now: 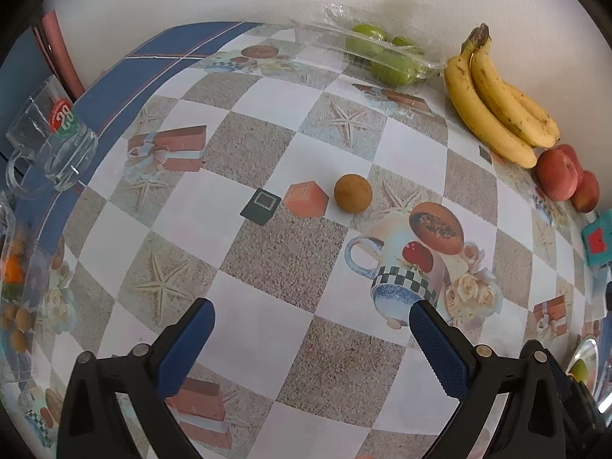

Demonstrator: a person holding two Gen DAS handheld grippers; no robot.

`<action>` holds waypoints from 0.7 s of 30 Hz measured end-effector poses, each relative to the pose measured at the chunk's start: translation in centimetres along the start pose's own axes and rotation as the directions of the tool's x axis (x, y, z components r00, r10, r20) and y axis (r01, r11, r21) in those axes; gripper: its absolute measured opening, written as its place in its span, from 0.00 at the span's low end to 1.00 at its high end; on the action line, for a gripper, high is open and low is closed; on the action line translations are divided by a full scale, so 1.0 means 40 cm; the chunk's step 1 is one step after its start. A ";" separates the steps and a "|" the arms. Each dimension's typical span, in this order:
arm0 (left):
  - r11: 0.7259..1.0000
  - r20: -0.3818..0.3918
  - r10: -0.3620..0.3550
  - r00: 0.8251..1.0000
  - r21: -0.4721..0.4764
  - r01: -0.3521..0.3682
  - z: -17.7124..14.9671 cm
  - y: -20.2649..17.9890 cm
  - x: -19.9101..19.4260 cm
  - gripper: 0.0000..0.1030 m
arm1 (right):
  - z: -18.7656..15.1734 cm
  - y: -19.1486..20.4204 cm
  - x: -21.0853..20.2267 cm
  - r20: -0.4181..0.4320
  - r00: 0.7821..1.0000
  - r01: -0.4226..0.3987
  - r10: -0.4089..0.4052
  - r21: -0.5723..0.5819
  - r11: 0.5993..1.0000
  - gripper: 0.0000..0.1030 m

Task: Organize fruits
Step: 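Close the right gripper around the last dark plum, then grasp another small brown fruit with the left gripper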

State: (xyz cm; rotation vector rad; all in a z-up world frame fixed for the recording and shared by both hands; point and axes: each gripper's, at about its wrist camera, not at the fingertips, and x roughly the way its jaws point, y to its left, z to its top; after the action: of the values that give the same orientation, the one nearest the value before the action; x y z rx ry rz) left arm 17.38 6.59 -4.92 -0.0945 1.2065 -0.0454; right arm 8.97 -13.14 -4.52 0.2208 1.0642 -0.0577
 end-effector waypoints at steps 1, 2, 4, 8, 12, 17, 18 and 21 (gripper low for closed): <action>1.000 0.003 -0.004 1.000 -0.005 0.004 0.000 0.001 -0.001 1.00 | 0.002 0.000 -0.004 0.004 1.000 -0.001 0.001 0.002 1.000 0.26; 1.000 0.006 -0.006 1.000 -0.007 0.006 0.001 0.002 -0.001 1.00 | 0.004 0.000 -0.008 0.008 1.000 -0.003 0.003 0.005 1.000 0.26; 1.000 0.020 -0.008 1.000 -0.008 0.008 0.003 -0.001 -0.004 1.00 | 0.007 -0.002 -0.015 0.014 1.000 -0.005 0.005 0.008 1.000 0.26; 1.000 0.063 -0.002 0.998 0.014 0.001 0.017 -0.019 -0.014 0.99 | 0.010 -0.015 -0.027 0.021 1.000 -0.023 0.022 0.031 0.999 0.26; 0.999 0.113 -0.014 0.993 0.045 0.009 0.055 -0.036 -0.027 0.85 | 0.020 -0.028 -0.044 0.041 0.998 -0.039 0.037 0.045 0.998 0.26; 0.997 0.111 -0.030 0.993 0.073 0.022 0.106 -0.053 -0.010 0.68 | 0.034 -0.046 -0.051 0.055 0.997 -0.055 0.051 0.064 0.996 0.26; 0.996 0.107 -0.031 0.994 0.083 0.022 0.115 -0.059 -0.004 0.64 | 0.034 -0.048 -0.051 0.056 0.997 -0.054 0.051 0.066 0.996 0.26; 0.995 0.098 -0.022 0.995 0.104 0.012 0.130 -0.074 0.018 0.57 | 0.037 -0.057 -0.052 0.056 0.997 -0.054 0.050 0.074 0.996 0.26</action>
State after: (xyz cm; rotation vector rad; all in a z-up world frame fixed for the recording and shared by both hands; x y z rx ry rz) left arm 22.52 3.84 -3.48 -0.0162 1.1028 -0.1164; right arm 8.87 -15.79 -2.35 0.3130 1.0024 -0.0568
